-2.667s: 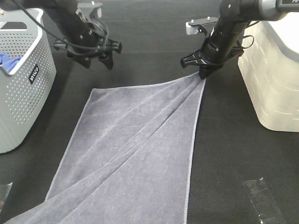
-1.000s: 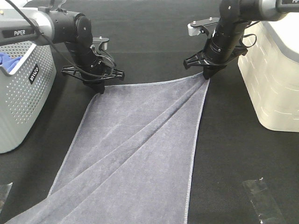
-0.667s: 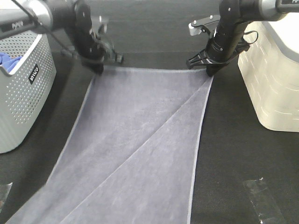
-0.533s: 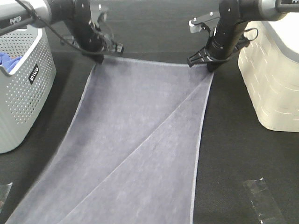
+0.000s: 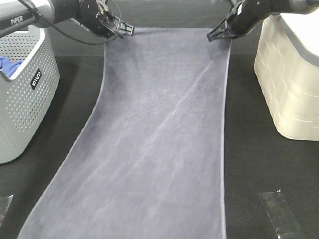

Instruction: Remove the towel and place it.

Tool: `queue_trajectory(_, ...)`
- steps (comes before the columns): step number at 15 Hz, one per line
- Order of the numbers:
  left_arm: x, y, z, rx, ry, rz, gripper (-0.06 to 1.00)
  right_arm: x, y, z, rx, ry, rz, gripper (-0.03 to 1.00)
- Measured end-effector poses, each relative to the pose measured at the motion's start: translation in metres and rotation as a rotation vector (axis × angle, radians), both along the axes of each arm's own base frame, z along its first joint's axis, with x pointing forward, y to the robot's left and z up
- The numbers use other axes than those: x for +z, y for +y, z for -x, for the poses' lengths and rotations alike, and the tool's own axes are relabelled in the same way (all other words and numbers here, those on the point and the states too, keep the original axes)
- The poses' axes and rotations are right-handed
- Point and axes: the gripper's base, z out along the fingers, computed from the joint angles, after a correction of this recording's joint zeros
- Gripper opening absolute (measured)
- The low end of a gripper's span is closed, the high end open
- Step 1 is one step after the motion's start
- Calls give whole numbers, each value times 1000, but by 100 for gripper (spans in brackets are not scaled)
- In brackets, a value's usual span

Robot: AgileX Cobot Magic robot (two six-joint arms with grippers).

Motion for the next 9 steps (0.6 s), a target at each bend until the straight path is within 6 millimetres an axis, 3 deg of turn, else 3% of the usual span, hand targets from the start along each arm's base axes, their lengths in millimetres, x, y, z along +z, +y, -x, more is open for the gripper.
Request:
queue_trajectory(4,-14,-2,-8,-15,-95,-3,1,-1,-9,-13,34,-128,-42,0)
queue_trajectory(9,-38,24,-24,41,-146,117,1,-56,-3,-23,90,-142,-63,0)
